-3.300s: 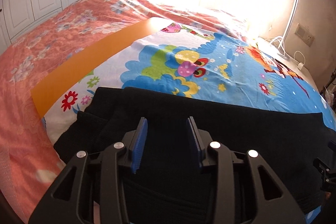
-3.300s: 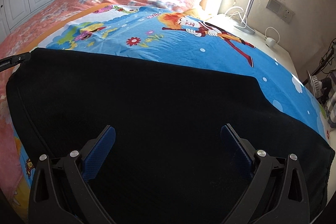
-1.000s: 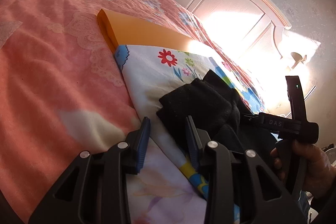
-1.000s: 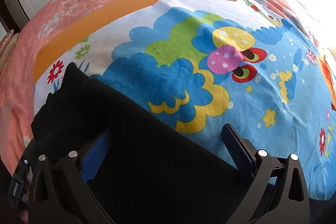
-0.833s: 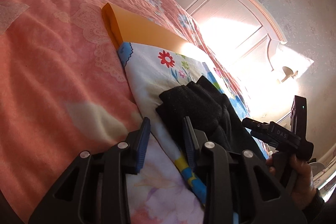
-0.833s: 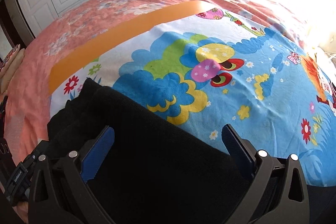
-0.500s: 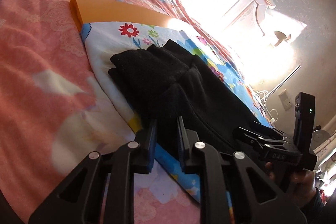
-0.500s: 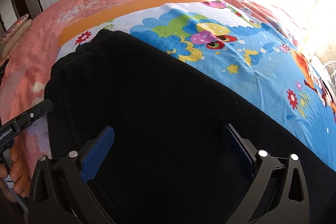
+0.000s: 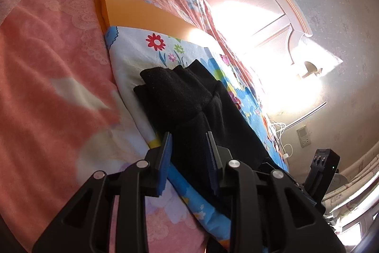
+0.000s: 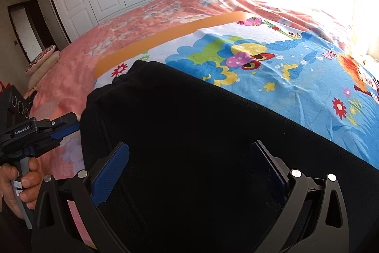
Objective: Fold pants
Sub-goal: 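Close the left tool on the folded end while the right tool grips the other end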
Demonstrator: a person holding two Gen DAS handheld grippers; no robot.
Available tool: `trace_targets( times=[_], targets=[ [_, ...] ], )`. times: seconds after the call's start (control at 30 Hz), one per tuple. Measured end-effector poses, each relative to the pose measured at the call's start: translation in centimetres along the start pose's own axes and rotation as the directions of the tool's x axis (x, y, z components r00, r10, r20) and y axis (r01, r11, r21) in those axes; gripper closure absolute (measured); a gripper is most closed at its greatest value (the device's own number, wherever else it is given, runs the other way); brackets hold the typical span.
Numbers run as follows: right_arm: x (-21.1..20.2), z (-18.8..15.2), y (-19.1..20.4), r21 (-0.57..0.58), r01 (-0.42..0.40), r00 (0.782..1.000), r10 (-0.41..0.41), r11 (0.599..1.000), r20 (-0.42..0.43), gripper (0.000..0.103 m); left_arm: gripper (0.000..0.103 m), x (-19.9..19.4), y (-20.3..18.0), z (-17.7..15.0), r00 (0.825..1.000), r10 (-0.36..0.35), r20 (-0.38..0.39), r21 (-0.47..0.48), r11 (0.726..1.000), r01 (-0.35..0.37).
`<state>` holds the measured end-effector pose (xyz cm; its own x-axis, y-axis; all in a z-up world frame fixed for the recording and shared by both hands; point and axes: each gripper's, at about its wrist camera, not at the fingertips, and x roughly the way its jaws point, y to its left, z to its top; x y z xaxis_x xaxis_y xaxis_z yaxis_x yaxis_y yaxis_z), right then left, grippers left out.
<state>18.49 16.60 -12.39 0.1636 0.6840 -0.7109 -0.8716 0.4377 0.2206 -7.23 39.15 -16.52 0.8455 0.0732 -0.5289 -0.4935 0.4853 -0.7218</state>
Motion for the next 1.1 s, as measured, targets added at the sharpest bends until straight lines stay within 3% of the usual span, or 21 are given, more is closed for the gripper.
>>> trace_targets(
  times=[0.1,0.2,0.37,0.43,0.47,0.5,0.57,0.63,0.67,0.73,0.8,0.87,0.9,1.0,1.1],
  targets=[
    [-0.2,0.1,-0.1,0.015,-0.021,1.000,0.021,1.000,0.007,0.005,0.076,1.9,-0.1,0.6,0.999,0.004,-0.035,-0.027,1.000,-0.005],
    [0.2,0.3,-0.1,0.020,-0.025,1.000,0.025,0.999,-0.012,0.005,0.088,1.6,0.3,0.4,0.999,0.025,-0.032,-0.065,0.998,-0.027],
    [1.0,0.5,0.3,0.016,-0.031,0.996,0.032,0.999,-0.086,0.005,0.088,0.1,0.8,-0.5,1.000,0.001,-0.022,-0.071,0.997,-0.003],
    [0.5,0.5,1.6,-0.009,-0.014,0.996,0.013,1.000,-0.093,0.005,0.078,0.2,1.4,-0.5,1.000,-0.002,-0.020,-0.090,0.996,0.000],
    [0.0,0.3,2.7,-0.030,-0.030,0.996,0.027,0.999,-0.090,0.005,0.069,0.1,1.7,-0.5,1.000,-0.004,-0.011,-0.111,0.994,0.003],
    [-0.5,0.1,4.0,-0.065,-0.037,0.996,0.032,0.997,-0.081,0.005,0.066,0.0,2.0,-0.3,1.000,-0.015,-0.001,-0.130,0.991,0.014],
    [-0.9,-0.9,7.1,-0.192,0.015,0.997,-0.029,0.981,-0.072,0.005,0.066,-0.2,2.1,0.3,1.000,-0.023,0.012,-0.143,0.989,0.025],
    [0.3,-2.3,9.6,-0.322,0.067,0.988,-0.108,0.944,-0.111,0.017,0.066,-0.5,1.9,1.1,1.000,-0.014,0.025,-0.128,0.992,0.017],
    [1.2,-3.2,10.3,-0.357,0.052,0.981,-0.114,0.933,-0.155,0.029,0.066,-0.5,1.8,1.5,0.999,-0.016,0.027,-0.126,0.992,0.020],
    [1.7,-4.0,10.8,-0.388,0.064,0.979,-0.132,0.919,-0.152,0.028,0.067,0.2,1.9,2.3,1.000,0.003,-0.003,-0.118,0.993,-0.004],
    [1.5,-3.4,10.2,-0.336,0.026,0.980,-0.091,0.941,-0.177,0.028,0.074,0.8,2.1,3.0,0.999,0.034,-0.019,-0.105,0.994,-0.035],
    [0.4,-2.0,9.3,-0.263,-0.098,0.980,0.047,0.960,-0.194,0.027,0.075,0.7,2.0,3.4,0.999,0.032,-0.011,-0.091,0.995,-0.033],
    [-0.4,-1.0,8.8,-0.234,-0.138,0.979,0.097,0.962,-0.178,0.012,0.075,0.4,2.2,3.6,1.000,0.027,-0.005,-0.095,0.995,-0.028],
    [-1.3,3.3,6.8,-0.173,-0.068,0.994,0.053,0.983,-0.091,0.006,0.070,0.1,2.5,3.4,1.000,-0.023,-0.002,-0.131,0.991,0.022],
    [1.1,7.1,4.5,-0.115,-0.048,0.989,0.031,0.992,-0.145,0.006,0.069,0.4,2.6,2.9,0.998,-0.054,-0.023,-0.145,0.988,0.050]
  ],
)
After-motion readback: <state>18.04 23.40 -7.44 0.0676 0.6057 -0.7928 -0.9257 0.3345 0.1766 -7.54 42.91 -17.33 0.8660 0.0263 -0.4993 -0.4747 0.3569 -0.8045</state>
